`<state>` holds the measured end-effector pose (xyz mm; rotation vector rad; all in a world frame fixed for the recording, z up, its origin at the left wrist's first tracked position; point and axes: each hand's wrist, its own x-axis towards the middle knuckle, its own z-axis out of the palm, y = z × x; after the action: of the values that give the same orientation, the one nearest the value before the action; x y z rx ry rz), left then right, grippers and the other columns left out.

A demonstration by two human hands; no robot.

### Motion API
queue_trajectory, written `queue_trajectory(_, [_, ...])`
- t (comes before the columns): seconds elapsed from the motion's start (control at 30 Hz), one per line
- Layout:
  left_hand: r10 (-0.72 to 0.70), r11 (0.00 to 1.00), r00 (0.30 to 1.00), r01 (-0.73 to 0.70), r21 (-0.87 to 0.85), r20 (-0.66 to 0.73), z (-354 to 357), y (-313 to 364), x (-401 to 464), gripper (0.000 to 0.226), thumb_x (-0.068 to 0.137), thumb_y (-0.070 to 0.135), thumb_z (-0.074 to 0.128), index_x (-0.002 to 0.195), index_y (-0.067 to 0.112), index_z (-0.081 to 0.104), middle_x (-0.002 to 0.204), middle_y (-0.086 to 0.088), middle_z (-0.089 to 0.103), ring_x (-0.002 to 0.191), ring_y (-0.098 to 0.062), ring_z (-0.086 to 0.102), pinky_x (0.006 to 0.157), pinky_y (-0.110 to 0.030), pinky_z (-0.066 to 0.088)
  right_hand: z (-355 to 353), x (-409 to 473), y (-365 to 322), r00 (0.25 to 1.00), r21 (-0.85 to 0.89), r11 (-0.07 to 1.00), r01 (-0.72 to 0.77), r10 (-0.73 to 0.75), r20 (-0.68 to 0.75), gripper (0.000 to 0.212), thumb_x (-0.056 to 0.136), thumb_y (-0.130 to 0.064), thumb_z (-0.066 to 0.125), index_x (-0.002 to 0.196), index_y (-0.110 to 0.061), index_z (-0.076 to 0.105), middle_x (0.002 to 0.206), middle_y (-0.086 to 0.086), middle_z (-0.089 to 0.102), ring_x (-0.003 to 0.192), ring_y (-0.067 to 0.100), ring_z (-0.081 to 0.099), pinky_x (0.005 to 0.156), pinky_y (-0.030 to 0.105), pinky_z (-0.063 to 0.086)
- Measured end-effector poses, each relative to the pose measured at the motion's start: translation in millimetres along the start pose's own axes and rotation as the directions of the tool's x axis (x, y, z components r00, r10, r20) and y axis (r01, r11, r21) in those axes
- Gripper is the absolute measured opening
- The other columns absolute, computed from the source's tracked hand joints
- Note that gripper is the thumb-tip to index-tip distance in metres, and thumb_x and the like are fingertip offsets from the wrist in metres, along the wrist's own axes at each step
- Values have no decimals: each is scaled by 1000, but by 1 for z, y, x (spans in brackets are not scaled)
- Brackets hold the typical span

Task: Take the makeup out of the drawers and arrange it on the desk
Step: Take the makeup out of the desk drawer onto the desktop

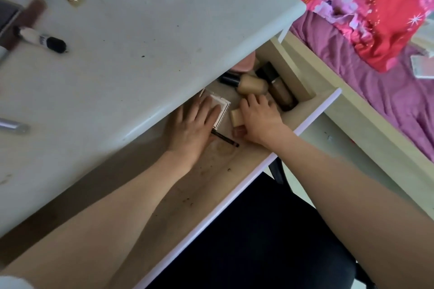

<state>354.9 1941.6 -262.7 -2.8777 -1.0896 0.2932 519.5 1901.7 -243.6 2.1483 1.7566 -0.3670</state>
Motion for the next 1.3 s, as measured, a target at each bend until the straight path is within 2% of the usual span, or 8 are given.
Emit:
queue_trajectory(0.07, [-22, 997, 998, 27, 68, -66, -2, 8, -13, 61, 72, 39, 71, 127, 24, 50, 126, -7, 53, 111, -28, 52, 97, -43, 39, 0, 3, 1, 1000, -14, 1000, 27, -27, 6, 56, 83, -36, 63, 125, -8, 38, 129, 11, 41, 120, 30, 37, 96, 44, 34])
queue_trajectory(0.13, [-27, 996, 993, 36, 84, -111, -4, 9, -12, 60, 56, 35, 82, 111, 24, 62, 106, -5, 62, 94, -26, 59, 87, -40, 46, 1, 7, 1, 998, -27, 998, 62, -61, 22, 55, 84, -37, 61, 124, -7, 38, 130, 12, 42, 122, 30, 36, 99, 45, 33])
queue_trajectory(0.27, [97, 989, 993, -103, -104, -61, -2, 5, 2, 61, 77, 30, 67, 131, 17, 43, 141, -12, 36, 130, -32, 32, 106, -43, 26, 0, 10, 4, 987, 31, 990, 136, -138, 81, 51, 87, -38, 57, 122, -5, 41, 125, 17, 45, 116, 33, 44, 85, 41, 41])
queue_trajectory(0.4, [49, 999, 998, -50, -17, -42, -3, 5, -3, 59, 72, 28, 69, 126, 21, 45, 123, -10, 49, 106, -30, 49, 83, -38, 38, -3, 9, 8, 988, 139, 985, 105, -118, 95, 39, 87, -30, 56, 118, -7, 47, 120, 17, 55, 107, 35, 55, 76, 36, 41])
queue_trajectory(0.53, [-52, 999, 992, 51, 10, 116, 4, 12, -19, 83, 69, 48, 69, 133, 20, 25, 129, -19, 33, 111, -35, 37, 94, -50, 31, -7, 3, 3, 992, 157, 983, 89, -102, 75, 36, 87, -28, 56, 116, -9, 48, 114, 17, 60, 102, 35, 58, 68, 32, 34])
queue_trajectory(0.7, [-77, 994, 975, 90, -54, 207, 5, 14, -40, 57, 75, 42, 64, 123, 29, 36, 132, -16, 21, 117, -37, 26, 98, -62, 25, -7, -9, -14, 987, 199, 972, 122, -141, 83, 32, 85, -24, 57, 112, -11, 48, 110, 15, 61, 98, 33, 59, 66, 30, 34])
queue_trajectory(0.87, [-13, 999, 985, 20, -37, 171, 11, 9, -67, 31, 84, 24, 55, 114, 25, 48, 143, -19, 12, 123, -40, 19, 97, -70, 17, -11, -15, -22, 994, 292, 953, 84, -100, 42, 34, 85, -28, 59, 110, -10, 46, 106, 14, 61, 93, 34, 58, 64, 31, 35])
queue_trajectory(1.3, [-35, 996, 981, 50, -78, 190, 18, -9, -100, 39, 77, 27, 60, 115, 25, 48, 141, -16, 24, 119, -41, 28, 93, -65, 24, -14, -43, -62, 981, 341, 931, 132, -172, 90, 34, 87, -26, 58, 114, -11, 45, 104, 12, 61, 89, 31, 58, 63, 32, 40])
